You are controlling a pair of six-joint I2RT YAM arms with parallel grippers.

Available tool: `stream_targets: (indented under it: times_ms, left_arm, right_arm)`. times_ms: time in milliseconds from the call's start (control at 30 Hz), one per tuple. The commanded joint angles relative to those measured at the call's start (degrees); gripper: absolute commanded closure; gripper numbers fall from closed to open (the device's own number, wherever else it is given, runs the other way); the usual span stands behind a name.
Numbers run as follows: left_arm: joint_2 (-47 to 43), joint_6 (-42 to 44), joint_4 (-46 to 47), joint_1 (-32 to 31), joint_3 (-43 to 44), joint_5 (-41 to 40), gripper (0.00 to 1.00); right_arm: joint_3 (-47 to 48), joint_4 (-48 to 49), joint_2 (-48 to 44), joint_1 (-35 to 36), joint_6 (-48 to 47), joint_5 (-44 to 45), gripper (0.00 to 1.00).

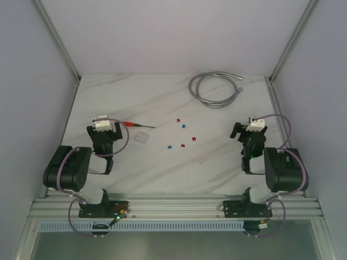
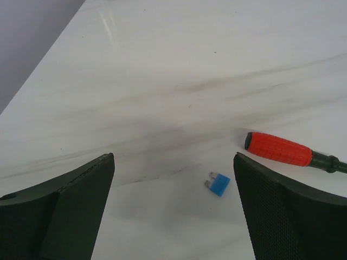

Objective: Snap on the fuse box
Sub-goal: Move the fuse box base at the center of the board.

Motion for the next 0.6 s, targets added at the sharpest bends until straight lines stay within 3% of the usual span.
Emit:
stream_targets:
  times_ms: [0,300,367,500,567]
  left_arm:
    - [-0.4,0.1,1.9,0.2,0.4,0.4,0.0]
    - [-1.1,0.0,1.7,0.1,0.5,-0.2,0.0]
    - [-4.2,-1.2,-4.5,0.1,2.7,-2.4,0.0]
    - [-11.6,-5.1,-22.5,0.2,8.5,-2.8,0.0]
    - [-14.7,-8.8,-33.1,0.1,11.4,-1.8,0.0]
  right_arm:
    - [1.3,1.8,-0.4,0.2,-0.6,0.5,0.0]
    - [2.5,-2.7,-3.4,2.2,-2.5,2.7,0.0]
    - [3.5,-7.9,-6.5,4.0,-3.2,4.8,0.0]
    - [9.9,-28.5,-16.3,6.2,3.0,8.3,0.0]
    - [13.2,-39.0,-19.6,7.1,8.3,14.6,0.0]
